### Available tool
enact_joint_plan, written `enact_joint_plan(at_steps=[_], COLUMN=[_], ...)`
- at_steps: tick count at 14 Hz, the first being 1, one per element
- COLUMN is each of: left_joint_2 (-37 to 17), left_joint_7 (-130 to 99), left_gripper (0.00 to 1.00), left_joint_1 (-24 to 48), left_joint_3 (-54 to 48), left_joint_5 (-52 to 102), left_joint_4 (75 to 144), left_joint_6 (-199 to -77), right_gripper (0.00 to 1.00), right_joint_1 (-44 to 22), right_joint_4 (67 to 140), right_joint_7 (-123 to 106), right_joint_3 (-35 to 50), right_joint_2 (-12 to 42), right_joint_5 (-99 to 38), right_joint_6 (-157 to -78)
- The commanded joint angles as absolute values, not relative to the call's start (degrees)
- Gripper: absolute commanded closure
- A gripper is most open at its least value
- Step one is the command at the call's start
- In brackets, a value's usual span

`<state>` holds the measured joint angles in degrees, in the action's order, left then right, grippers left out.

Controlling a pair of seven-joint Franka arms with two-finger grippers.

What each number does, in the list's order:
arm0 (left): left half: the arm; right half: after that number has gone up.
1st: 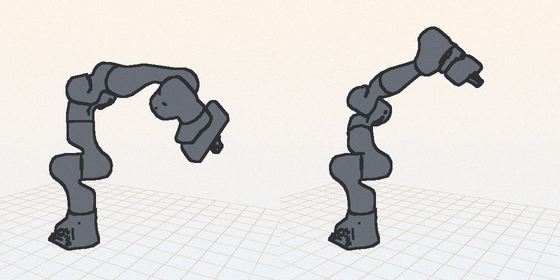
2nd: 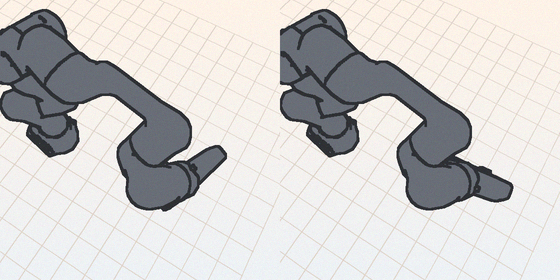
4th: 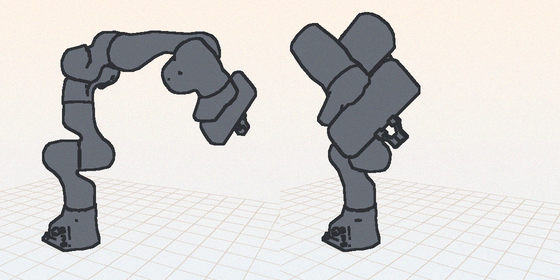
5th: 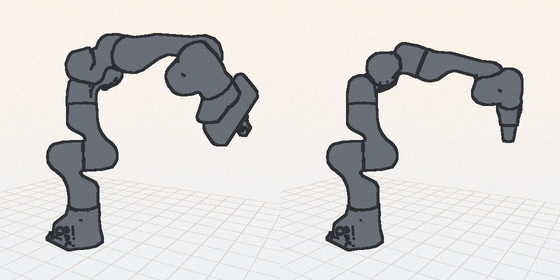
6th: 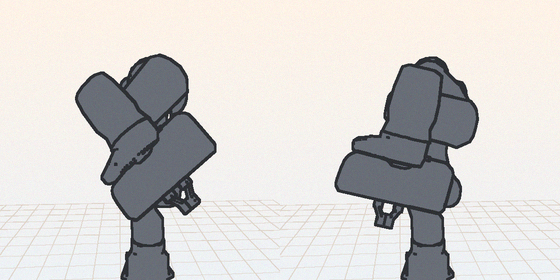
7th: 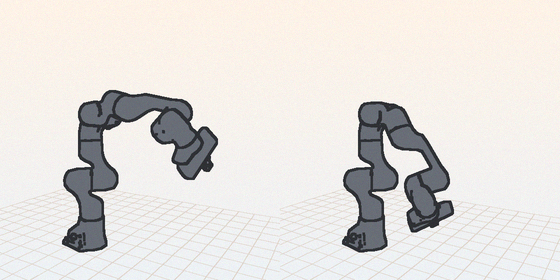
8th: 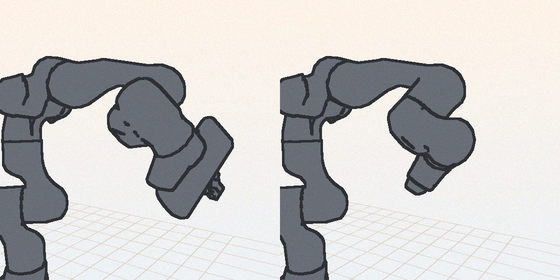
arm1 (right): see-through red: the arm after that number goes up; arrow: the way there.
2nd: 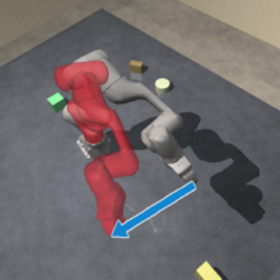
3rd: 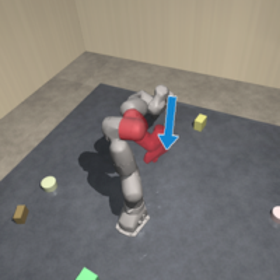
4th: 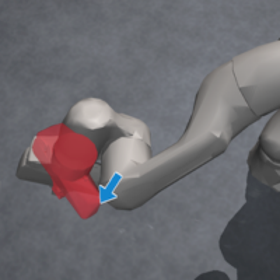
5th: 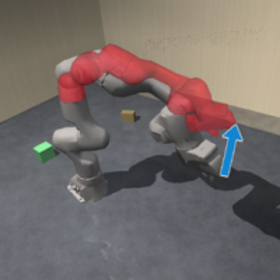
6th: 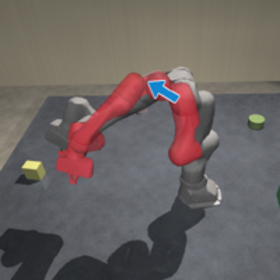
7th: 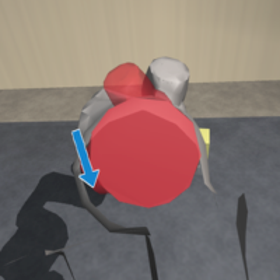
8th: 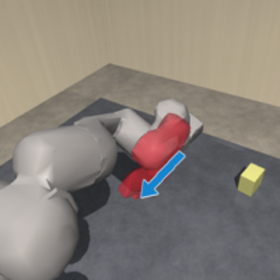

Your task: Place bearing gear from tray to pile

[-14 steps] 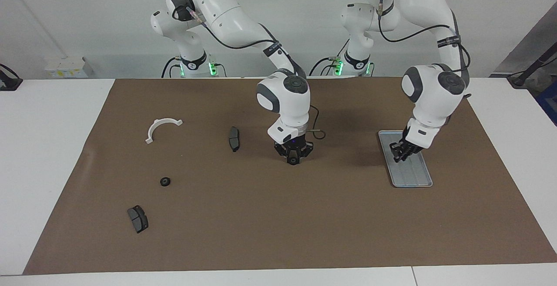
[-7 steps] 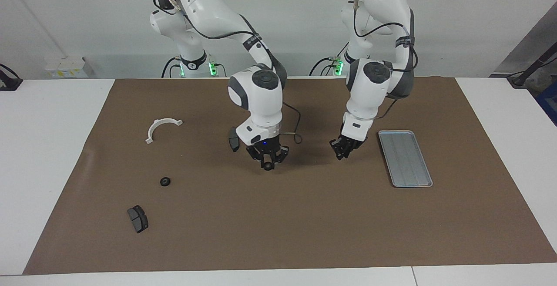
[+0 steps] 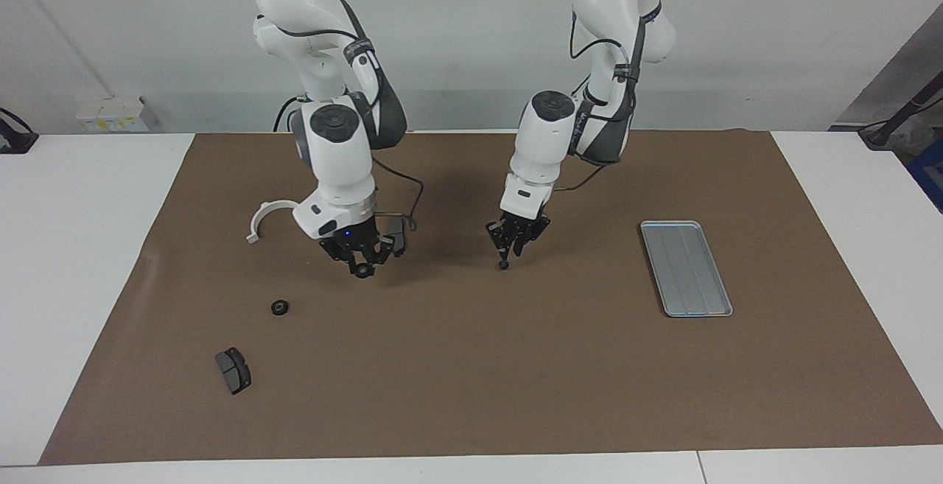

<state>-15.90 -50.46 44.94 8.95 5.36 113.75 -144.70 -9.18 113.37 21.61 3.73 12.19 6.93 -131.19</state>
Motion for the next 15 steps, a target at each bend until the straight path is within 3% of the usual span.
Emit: enact_joint_plan(at_steps=[1, 2, 4, 6, 9, 12, 13, 15], left_joint_2=[-16.0, -15.9, -15.1, -15.1, -14.2, -11.9, -10.9, -8.5], left_joint_7=[-51.3, -51.2, -50.5, -47.7, -37.4, -23.5, -18.5, -10.0], left_gripper=[0.07, 0.0, 0.0, 0.0, 0.0, 0.0, 0.0, 0.0], left_joint_1=[46.0, 45.5, 43.5, 37.7, 30.1, 22.8, 20.8, 16.7], left_joint_3=[10.1, 10.3, 10.8, 10.8, 10.8, 11.1, 11.1, 11.2], left_joint_5=[5.8, 5.8, 5.2, 4.9, 5.1, 5.1, 5.0, 4.9], left_joint_4=[113.5, 112.9, 110.7, 104.0, 97.0, 95.9, 95.9, 95.9], left_joint_6=[-145.3, -144.8, -140.5, -131.3, -118.6, -110.4, -107.9, -103.0], right_gripper=[1.0, 1.0, 1.0, 1.0, 1.0, 1.0, 0.97, 0.78], right_joint_1=[-2.7, -0.4, 4.5, 7.7, 9.7, 10.8, 11.0, 11.2], right_joint_4=[119.3, 120.1, 121.0, 121.5, 121.6, 121.5, 121.5, 121.6], right_joint_7=[11.8, 8.1, 1.2, -2.6, -5.4, -6.5, -6.6, -6.6], right_joint_3=[4.7, 4.7, 4.7, 4.7, 4.7, 4.7, 4.7, 4.7], right_joint_2=[8.5, 8.4, 8.3, 8.9, 10.6, 12.6, 12.8, 13.2], right_joint_5=[4.0, 3.4, 3.3, 3.3, 3.3, 3.3, 3.3, 3.3], right_joint_6=[-131.9, -132.0, -132.4, -132.8, -135.0, -137.3, -137.4, -137.4])
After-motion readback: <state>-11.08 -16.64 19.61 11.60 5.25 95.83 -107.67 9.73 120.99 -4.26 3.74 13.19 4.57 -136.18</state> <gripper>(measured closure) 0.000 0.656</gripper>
